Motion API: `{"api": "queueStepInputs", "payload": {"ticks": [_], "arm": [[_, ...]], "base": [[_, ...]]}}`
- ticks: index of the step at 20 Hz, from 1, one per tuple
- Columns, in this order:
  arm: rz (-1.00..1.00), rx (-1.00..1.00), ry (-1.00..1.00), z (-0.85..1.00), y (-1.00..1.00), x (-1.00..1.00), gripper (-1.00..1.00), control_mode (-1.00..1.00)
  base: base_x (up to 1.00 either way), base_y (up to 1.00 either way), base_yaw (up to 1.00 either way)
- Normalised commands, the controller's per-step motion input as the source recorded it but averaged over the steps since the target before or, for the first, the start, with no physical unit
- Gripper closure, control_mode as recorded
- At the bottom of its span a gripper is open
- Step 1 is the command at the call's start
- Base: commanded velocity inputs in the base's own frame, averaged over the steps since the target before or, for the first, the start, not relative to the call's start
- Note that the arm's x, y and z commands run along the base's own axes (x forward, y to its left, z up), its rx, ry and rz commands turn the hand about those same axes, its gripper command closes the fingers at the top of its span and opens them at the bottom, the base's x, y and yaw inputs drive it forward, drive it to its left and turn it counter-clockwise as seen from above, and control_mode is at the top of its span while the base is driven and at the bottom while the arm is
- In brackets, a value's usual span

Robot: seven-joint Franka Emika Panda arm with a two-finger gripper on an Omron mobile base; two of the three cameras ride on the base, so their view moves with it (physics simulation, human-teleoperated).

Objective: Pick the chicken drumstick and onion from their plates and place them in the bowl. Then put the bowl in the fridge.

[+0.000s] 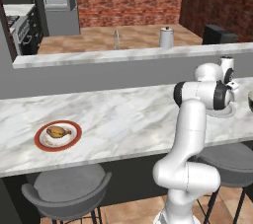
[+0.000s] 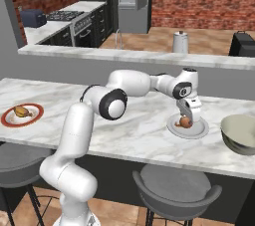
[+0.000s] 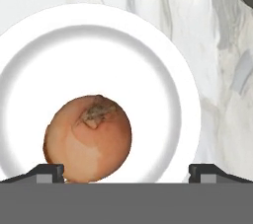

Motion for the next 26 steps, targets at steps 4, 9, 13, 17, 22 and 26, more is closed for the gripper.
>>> {"api": "queueStepInputs", "payload": {"ticks": [4, 9, 13, 17, 22, 26], "arm": [[0.00, 0.00, 0.00, -0.10, -0.03, 0.10, -1.00, -1.00], [0.00, 0.00, 0.00, -0.10, 0.00, 0.10, -1.00, -1.00], [0.00, 0.00, 0.00, -0.10, 0.00, 0.11, -1.00, -1.00], [0.00, 0.02, 0.02, -0.13, -0.01, 0.03, -1.00, -1.00], [0.00, 0.04, 0.04, -0.09, -0.02, 0.00, -1.00, -1.00], [0.00, 0.05, 0.06, -0.09, 0.00, -0.02, -1.00, -1.00]], "base": [[0.00, 0.00, 0.00], [0.00, 0.00, 0.00], [0.00, 0.00, 0.00], [0.00, 0.00, 0.00], [0.00, 0.00, 0.00], [0.00, 0.00, 0.00]]}}
